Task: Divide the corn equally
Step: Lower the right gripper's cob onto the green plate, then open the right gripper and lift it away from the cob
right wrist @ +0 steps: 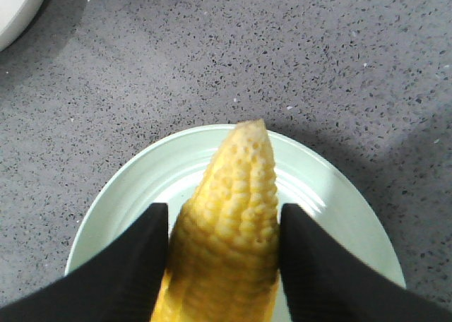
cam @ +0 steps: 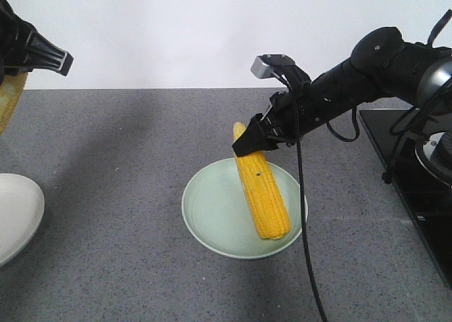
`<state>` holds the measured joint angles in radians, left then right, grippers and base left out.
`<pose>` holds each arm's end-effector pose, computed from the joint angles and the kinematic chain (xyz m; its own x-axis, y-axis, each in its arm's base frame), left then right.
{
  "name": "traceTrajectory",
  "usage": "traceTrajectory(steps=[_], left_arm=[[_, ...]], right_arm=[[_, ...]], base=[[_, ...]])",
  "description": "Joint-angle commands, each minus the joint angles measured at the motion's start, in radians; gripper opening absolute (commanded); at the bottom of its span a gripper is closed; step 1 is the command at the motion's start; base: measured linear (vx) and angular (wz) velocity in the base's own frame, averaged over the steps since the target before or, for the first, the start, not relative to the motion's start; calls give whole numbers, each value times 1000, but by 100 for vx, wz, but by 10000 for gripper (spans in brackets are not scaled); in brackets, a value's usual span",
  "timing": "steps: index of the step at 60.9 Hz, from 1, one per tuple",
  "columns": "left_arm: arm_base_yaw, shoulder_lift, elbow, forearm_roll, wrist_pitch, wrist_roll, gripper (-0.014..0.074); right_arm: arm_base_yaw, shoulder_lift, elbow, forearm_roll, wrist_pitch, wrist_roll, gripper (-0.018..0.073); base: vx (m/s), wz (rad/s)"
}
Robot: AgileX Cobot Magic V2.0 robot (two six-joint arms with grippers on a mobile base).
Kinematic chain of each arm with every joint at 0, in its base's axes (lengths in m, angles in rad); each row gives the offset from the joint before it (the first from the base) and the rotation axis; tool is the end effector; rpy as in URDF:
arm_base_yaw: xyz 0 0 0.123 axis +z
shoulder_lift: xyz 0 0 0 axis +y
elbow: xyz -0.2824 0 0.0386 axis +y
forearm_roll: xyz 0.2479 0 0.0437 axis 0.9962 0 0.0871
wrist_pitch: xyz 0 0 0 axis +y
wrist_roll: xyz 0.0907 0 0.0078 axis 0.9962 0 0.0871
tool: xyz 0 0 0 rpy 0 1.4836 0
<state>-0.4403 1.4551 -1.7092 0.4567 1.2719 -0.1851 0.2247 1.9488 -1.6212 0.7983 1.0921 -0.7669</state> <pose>0.2751 -0.0872 0.4479 -0.7135 0.2947 -0.6357 0.1197 0.9452 0.3037 0.3927 0.1492 0.2681 -0.7192 -0.4175 -0.5553 -0.6782 0.5953 0.4308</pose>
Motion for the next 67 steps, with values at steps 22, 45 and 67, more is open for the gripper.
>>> traceTrajectory(steps=[22, 45, 67], left_arm=[[-2, -33, -23, 61, -21, -8, -7], [129, -38, -22, 66, -21, -8, -7], [341, -7, 28, -48, -63, -6, -7]], right_arm=[[-3, -67, -61, 59, 34, 60, 413], [-5, -258, -133, 234, 141, 44, -15], [-5, -620, -133, 277, 195, 11, -6]], base=[[0, 0], [0, 0], [0, 0]])
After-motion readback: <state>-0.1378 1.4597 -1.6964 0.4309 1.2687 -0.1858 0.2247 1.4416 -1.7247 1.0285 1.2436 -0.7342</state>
